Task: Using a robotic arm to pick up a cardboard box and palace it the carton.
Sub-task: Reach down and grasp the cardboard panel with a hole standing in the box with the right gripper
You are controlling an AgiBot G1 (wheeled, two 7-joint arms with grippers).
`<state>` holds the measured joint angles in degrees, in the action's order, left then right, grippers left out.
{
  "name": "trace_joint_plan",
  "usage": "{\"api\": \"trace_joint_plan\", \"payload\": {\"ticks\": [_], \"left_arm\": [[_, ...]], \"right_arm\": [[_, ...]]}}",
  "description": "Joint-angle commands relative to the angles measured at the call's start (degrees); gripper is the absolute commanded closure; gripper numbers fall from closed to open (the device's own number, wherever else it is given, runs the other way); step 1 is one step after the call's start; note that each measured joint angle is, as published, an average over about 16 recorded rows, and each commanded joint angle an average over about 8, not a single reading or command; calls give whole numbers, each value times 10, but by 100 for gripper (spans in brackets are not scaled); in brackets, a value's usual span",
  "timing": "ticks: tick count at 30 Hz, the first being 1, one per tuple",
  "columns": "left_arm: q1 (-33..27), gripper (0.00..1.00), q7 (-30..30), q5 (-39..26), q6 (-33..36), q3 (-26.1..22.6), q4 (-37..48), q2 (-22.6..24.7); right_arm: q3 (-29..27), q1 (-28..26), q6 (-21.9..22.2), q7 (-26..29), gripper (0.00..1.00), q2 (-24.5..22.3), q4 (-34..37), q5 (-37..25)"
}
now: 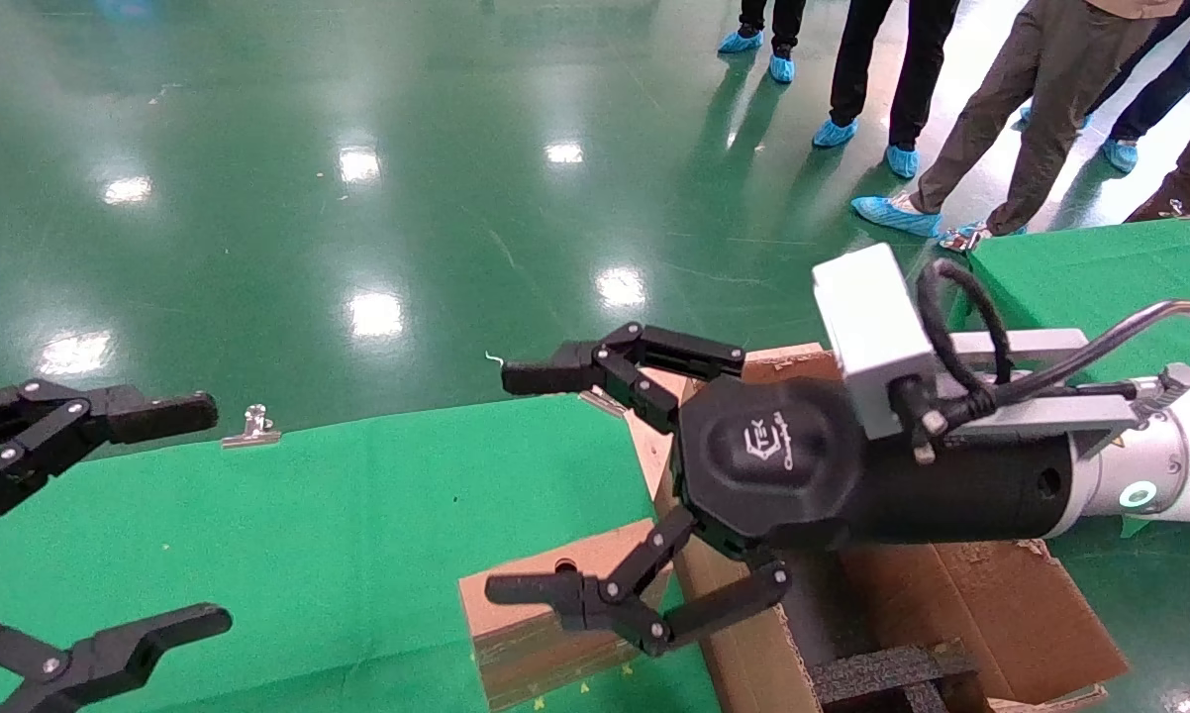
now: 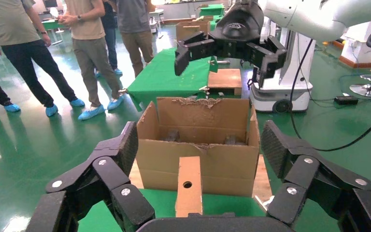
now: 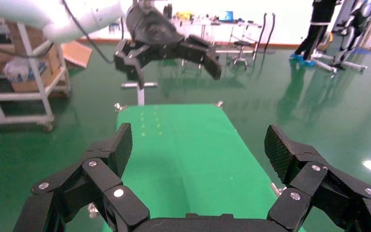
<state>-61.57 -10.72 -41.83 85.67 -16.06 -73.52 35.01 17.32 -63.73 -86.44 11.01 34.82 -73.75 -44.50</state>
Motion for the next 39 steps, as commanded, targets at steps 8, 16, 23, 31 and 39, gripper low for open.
{"api": "trace_joint_plan", "payload": {"ticks": [8,16,23,31,39], "left_arm": [[0,100,0,0,0,0,0,0],[0,100,0,0,0,-1,0,0],[0,100,1,1,0,-1,0,0],[0,100,1,1,0,-1,0,0],[-1,100,1,1,-1,-2,0,-1]], "right_arm": [[41,-66,-19,21,0,5,4,-87],[117,-139,-38,37,0,39,41,-197],[207,-197,-45,5,0,77,98,-272],[306,-260,-45,-45,0,116,160,-320],[390,-312,-44,-96,0,159,209,-359]]}}
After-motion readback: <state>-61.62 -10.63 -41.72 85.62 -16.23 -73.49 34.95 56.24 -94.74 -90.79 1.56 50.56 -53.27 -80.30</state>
